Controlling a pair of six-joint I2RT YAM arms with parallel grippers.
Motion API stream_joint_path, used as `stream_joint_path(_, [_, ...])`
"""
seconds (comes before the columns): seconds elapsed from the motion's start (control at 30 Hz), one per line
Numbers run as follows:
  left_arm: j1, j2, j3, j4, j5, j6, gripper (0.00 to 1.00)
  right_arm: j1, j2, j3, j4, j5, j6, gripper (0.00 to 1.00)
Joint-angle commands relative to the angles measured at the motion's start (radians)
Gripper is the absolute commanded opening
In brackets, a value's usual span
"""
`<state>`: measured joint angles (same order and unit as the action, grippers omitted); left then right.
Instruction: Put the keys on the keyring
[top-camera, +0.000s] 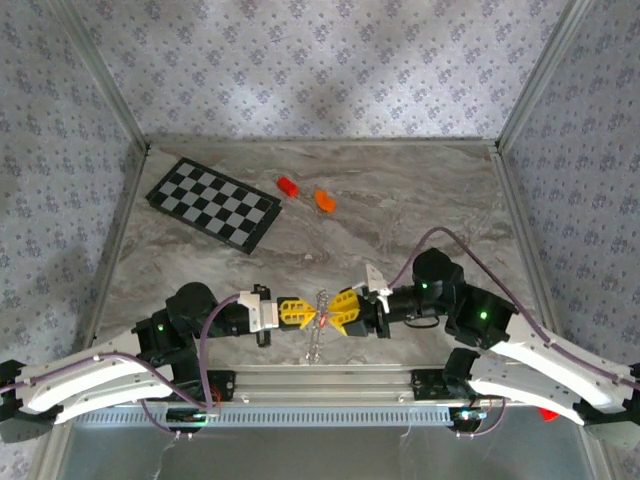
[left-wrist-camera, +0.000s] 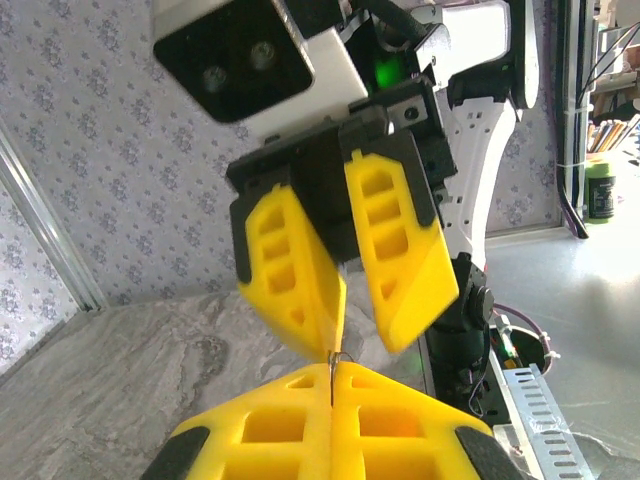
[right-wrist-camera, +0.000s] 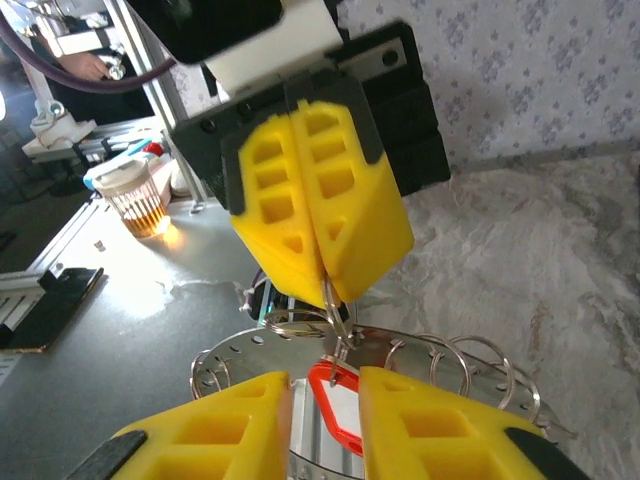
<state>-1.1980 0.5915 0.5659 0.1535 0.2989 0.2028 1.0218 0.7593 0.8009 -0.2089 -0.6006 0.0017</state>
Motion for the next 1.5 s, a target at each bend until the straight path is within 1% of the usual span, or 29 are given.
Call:
stream_joint_path(0.0, [0.001,-0.007,0.006,0.043,-0.003,0.02,0.0,0.007,0.025,0.022,0.008,-0.028,0.03,0.27])
stream_joint_path(0.1, [0.001,-0.01,0.003,0.043,-0.003,0.02,0.0,0.007,0.035,0.021,0.017,-0.021,0.032,0.26])
stream_joint_path(0.27, [0.0,-0.01,-0.001,0.041,-0.004,0.021,0.0,0.006,0.033,0.01,0.036,-0.012,0.031,0.18])
stream_joint_path(0.67, [0.001,-0.005,0.004,0.037,0.0,0.018,0.0,0.005,0.008,0.008,0.029,-0.028,0.023,0.16])
stream_joint_path(0.77, [0.0,-0.004,0.003,0.041,0.001,0.019,0.0,0.006,-0.003,0.005,0.037,-0.034,0.022,0.11])
stream_joint_path(0.9, [0.001,-0.004,0.003,0.043,0.003,0.018,0.0,0.005,0.01,0.012,0.025,-0.031,0.014,0.06])
stream_joint_path(1.07, [0.001,-0.003,0.002,0.04,0.004,0.017,0.0,0.006,0.021,0.012,0.016,-0.024,0.014,0.05])
stream_joint_path(1.17, [0.001,-0.004,0.005,0.041,0.004,0.016,0.0,0.006,0.019,0.011,0.01,-0.023,0.008,0.0])
stream_joint_path(1.47, [0.0,-0.012,0.012,0.04,0.009,0.016,0.0,-0.021,0.05,0.012,-0.027,-0.034,0.007,0.0])
